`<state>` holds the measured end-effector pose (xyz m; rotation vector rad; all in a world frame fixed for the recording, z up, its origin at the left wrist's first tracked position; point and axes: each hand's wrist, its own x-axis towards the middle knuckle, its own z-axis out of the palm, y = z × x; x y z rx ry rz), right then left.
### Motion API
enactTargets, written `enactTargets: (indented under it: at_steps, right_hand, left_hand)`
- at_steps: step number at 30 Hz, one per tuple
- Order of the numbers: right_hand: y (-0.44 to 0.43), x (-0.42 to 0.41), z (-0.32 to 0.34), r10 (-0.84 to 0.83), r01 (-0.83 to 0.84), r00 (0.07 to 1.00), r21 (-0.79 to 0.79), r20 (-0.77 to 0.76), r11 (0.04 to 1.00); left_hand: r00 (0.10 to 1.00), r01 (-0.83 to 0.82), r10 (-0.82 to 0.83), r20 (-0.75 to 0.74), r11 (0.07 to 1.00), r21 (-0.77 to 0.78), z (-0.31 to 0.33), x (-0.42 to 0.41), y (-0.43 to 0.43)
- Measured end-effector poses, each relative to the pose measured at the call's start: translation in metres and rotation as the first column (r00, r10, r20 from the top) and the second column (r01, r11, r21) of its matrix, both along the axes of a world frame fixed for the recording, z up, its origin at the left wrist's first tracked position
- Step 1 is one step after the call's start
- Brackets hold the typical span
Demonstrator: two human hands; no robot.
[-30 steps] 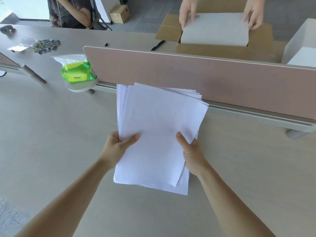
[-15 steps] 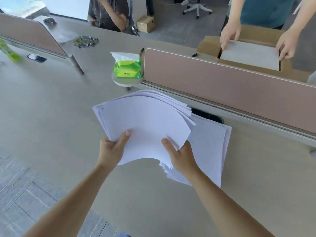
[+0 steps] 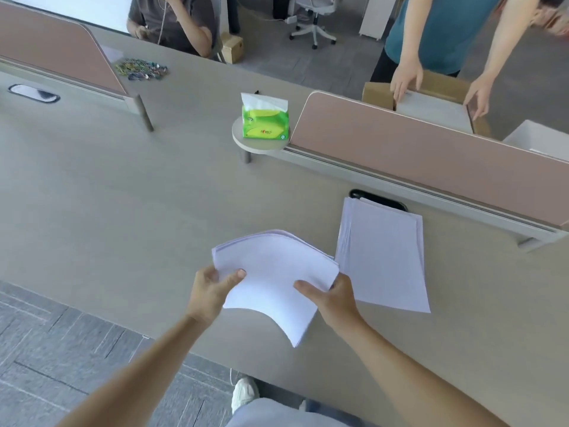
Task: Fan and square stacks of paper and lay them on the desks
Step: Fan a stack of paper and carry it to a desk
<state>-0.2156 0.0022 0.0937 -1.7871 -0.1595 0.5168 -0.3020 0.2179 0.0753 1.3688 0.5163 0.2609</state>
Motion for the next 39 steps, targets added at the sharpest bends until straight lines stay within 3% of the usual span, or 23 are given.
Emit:
enactTargets:
  at_steps: [7,14,18,24,33,39]
  right_hand:
    - [0.009,-0.013,0.007,-0.212,0.214,0.975,0.015,-0.069,0.977]
    - [-0.02,-0.014,0.01,-0.143,0.135,0.988,0.116,0.061,0.984]
    - [-0.013,-0.022,0.014,-0.196,0.184,0.98,0.191,0.041,0.964]
    - [-0.002,-0.024,0.025,-0.274,0.267,0.961,0.285,-0.015,0.921]
    - [-0.003,-0.016,0.021,-0.305,0.299,0.952,0.236,-0.009,0.925]
    - [0.003,-0.015,0.024,-0.284,0.276,0.959,0.277,-0.013,0.92]
  left_hand:
    - [1.0,-0.023,0.023,-0.018,0.999,0.022,0.008,-0.005,-0.006]
    - [0.997,0.057,-0.061,0.048,0.994,0.092,0.015,-0.007,0.006]
    - [0.994,-0.041,0.036,0.102,0.998,0.042,0.028,-0.006,-0.011]
    - [0.992,-0.115,0.114,0.048,0.993,0.01,0.031,-0.002,-0.013]
    - [0.994,-0.103,0.103,0.022,0.994,-0.034,0.035,0.002,-0.004]
    - [0.998,0.014,-0.017,0.055,0.999,0.048,0.03,0.002,-0.006]
